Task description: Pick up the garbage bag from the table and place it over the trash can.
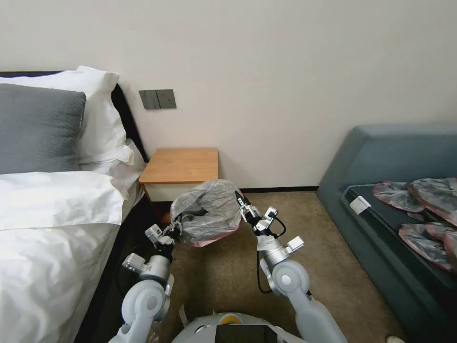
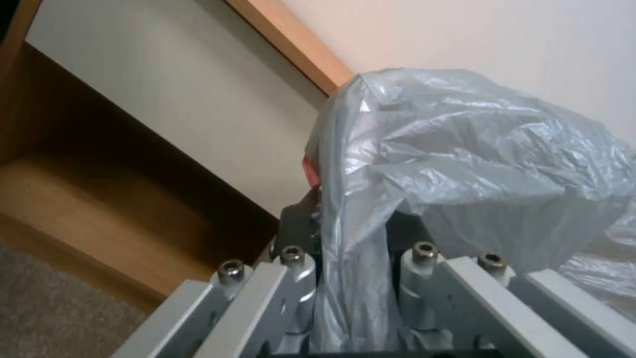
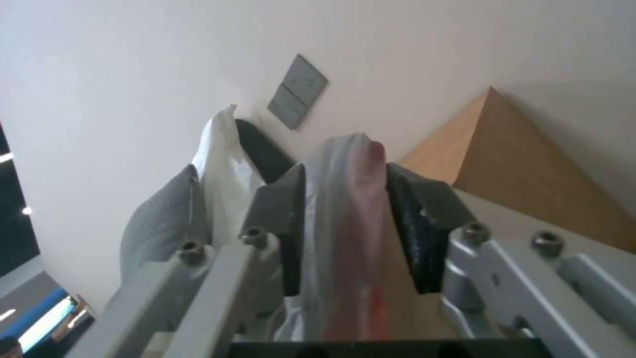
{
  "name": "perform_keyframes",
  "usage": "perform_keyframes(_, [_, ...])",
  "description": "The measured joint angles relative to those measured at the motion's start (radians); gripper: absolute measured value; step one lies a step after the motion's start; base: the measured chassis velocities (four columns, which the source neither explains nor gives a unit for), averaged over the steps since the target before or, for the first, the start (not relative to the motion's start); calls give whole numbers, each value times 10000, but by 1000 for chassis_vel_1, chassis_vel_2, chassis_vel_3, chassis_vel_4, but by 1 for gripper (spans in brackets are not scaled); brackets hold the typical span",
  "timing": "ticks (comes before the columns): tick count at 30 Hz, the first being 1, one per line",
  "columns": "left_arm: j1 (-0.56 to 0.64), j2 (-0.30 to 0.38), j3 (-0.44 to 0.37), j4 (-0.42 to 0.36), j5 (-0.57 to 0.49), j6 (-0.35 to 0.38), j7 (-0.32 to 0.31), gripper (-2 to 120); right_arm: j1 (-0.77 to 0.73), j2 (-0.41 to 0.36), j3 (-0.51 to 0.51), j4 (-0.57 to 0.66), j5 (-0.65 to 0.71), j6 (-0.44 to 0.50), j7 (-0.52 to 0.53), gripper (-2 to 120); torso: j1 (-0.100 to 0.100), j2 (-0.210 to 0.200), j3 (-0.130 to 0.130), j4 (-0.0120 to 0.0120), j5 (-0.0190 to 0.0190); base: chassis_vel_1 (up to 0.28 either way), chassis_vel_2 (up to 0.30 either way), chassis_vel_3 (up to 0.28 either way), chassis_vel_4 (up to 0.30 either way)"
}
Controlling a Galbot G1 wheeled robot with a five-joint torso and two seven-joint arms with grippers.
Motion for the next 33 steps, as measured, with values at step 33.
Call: perform_keyframes(33, [111,48,26,-303,-478,326,97,10,246,-92,312,-1142,-1924,858,-566,0,0,0,0,0,1,0,0,0,0])
